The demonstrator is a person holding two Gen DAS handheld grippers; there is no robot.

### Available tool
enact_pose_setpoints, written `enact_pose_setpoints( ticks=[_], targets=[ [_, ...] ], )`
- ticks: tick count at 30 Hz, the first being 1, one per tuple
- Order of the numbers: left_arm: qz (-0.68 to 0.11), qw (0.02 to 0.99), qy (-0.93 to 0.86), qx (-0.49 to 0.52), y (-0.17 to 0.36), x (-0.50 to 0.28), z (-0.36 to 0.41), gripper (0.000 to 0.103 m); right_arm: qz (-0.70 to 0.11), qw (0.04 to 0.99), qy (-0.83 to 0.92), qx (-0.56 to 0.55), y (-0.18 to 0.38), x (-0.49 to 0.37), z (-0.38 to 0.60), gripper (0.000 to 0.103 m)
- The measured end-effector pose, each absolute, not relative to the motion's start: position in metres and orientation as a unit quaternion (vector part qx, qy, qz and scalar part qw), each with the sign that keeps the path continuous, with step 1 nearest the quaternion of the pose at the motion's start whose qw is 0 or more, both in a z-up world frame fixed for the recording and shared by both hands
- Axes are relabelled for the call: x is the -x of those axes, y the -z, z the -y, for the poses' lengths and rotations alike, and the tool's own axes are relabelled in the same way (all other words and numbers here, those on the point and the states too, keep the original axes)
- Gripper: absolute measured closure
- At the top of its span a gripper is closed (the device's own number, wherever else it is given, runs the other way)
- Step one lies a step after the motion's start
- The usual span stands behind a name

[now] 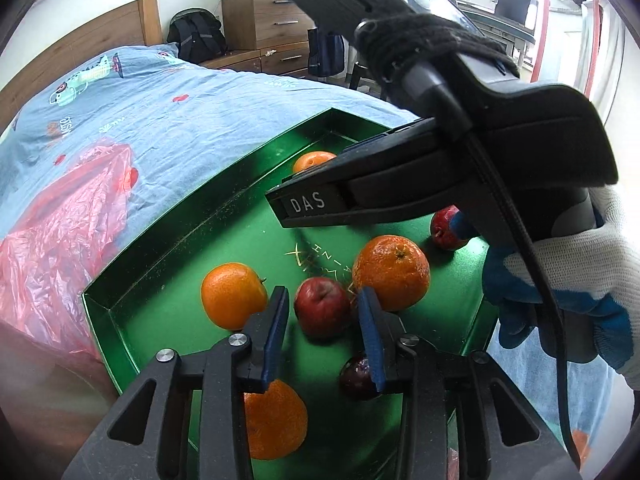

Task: Organize fruits
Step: 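Open both tools to release the apple and tangerine into the tray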

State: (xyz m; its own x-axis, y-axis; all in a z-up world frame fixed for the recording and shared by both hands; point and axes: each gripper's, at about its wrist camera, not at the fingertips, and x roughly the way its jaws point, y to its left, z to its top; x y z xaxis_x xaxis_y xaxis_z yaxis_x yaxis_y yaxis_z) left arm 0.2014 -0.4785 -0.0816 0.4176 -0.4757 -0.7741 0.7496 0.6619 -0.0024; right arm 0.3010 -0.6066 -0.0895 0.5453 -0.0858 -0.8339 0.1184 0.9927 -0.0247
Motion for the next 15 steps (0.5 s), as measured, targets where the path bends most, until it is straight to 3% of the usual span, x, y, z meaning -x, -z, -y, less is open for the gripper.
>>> enact_pose_setpoints(
  ticks=[7, 15],
  targets=[
    [-0.379, 0.831, 0.368, -0.177, 0.069, -0.195, 0.477, 0.059, -0.452, 0.889, 0.064, -0.024, 0.065, -0.285, 0.605, 0.000],
    [-0.363, 0.834, 0.380, -0.170, 0.042, -0.176, 0.467, 0.059, -0.433, 0.897, 0.078, -0.037, 0.038, -0.256, 0.604, 0.000]
  ],
)
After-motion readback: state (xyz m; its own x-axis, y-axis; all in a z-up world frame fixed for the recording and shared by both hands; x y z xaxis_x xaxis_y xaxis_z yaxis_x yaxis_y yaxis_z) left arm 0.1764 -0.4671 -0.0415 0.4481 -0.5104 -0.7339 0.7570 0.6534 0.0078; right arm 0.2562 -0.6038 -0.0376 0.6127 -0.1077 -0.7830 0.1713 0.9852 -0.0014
